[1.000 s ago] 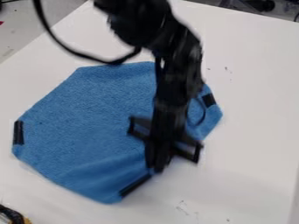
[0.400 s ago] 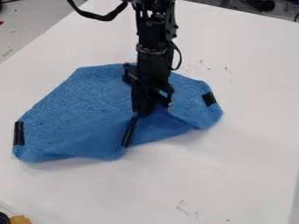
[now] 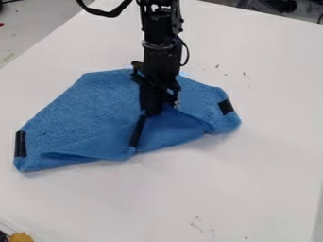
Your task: Fold the cloth from the bottom right to the center
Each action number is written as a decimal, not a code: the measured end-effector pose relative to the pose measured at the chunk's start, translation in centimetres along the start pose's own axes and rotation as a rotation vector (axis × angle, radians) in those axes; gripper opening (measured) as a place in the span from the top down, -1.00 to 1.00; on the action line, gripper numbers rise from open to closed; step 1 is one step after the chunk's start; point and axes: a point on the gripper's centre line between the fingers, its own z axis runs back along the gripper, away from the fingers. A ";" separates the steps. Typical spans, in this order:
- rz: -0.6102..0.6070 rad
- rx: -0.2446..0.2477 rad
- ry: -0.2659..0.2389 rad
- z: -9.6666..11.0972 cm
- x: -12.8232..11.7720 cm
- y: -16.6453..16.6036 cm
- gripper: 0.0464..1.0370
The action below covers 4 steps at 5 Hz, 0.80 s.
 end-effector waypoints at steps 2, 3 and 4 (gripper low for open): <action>0.048 0.076 -0.216 0.3 -1.1 2.1 0.11; 0.077 0.090 -0.297 0.6 -1.0 3.7 -0.50; 0.076 0.122 -0.352 1.8 -0.6 4.2 -0.93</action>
